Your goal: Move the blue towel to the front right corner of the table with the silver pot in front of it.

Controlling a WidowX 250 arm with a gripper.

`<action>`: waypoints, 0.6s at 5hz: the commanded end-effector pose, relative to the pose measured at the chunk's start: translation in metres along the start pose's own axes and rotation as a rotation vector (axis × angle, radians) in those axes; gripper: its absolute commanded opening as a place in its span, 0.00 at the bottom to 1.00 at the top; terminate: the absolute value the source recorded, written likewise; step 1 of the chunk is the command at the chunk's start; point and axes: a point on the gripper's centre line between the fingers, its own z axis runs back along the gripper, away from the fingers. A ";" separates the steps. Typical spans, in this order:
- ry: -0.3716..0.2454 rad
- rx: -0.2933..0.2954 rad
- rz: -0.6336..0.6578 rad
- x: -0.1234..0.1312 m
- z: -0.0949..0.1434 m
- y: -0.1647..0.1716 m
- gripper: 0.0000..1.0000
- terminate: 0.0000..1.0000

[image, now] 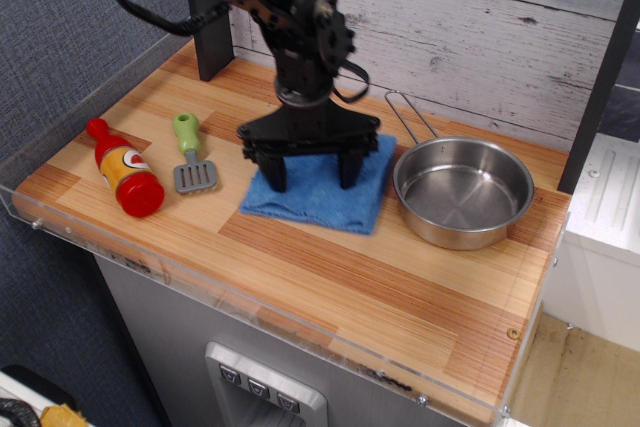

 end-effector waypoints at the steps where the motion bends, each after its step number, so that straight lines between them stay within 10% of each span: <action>1: -0.015 -0.038 -0.137 -0.040 0.014 -0.035 1.00 0.00; 3: -0.027 -0.047 -0.243 -0.072 0.021 -0.051 1.00 0.00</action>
